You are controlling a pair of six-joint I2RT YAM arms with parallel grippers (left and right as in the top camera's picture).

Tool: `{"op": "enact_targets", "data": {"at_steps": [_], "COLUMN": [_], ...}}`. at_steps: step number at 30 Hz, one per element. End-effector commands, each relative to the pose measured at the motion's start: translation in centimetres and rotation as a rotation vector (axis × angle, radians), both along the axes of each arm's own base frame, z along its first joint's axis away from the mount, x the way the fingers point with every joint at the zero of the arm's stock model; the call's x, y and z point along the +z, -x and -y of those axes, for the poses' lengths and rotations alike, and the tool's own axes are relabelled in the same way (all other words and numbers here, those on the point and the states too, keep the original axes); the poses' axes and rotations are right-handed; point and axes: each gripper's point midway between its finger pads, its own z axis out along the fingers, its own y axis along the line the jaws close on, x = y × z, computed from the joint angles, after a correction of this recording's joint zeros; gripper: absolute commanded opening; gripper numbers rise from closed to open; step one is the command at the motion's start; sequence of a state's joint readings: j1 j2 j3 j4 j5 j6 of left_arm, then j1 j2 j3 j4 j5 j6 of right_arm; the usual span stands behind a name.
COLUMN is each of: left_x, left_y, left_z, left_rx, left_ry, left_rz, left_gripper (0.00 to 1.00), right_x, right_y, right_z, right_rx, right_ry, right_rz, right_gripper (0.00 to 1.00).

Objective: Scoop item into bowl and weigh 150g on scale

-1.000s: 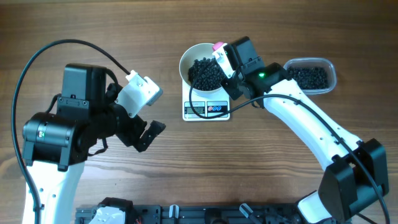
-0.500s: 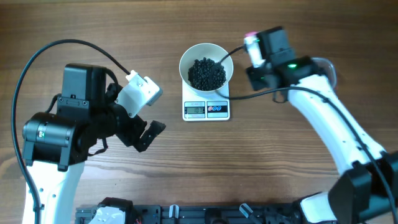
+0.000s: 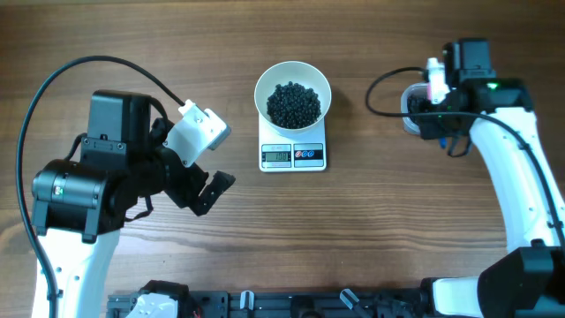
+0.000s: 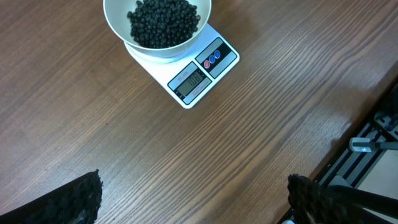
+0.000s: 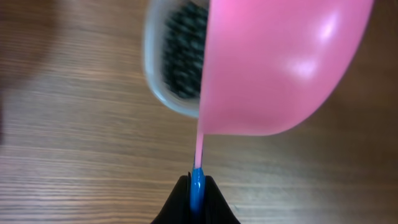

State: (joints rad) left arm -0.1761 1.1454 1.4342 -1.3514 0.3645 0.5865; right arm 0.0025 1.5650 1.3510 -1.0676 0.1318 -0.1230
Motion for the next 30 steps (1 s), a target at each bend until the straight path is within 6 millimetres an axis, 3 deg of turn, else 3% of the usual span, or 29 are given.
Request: {"op": "enact_targets", "data": {"at_steps": [1,14,25,30], "left_x": [0.7,0.7,0.7,0.7], "left_y": [-0.1,-0.1,-0.1,-0.1], "left_z": [0.0,0.0,0.0,0.0], "left_rx": [-0.008,-0.008,-0.008,-0.008], "left_ry": [0.009,0.009,0.009,0.009], "left_rz": [0.023,0.023,0.023,0.023], "left_gripper": [1.00,1.00,1.00,1.00], "right_x": [-0.1,-6.2,-6.6,-6.6], "right_y": [-0.1,-1.8,-1.8,-1.8], "right_z": [1.3,1.0,1.2,1.2], "right_rx": [-0.059,-0.066,-0.043,-0.044], "right_ry": [-0.020,-0.087,-0.074,-0.075], "right_rz": [-0.004,-0.128,-0.141,-0.141], "right_gripper": [0.04,0.04,0.06,0.14]}}
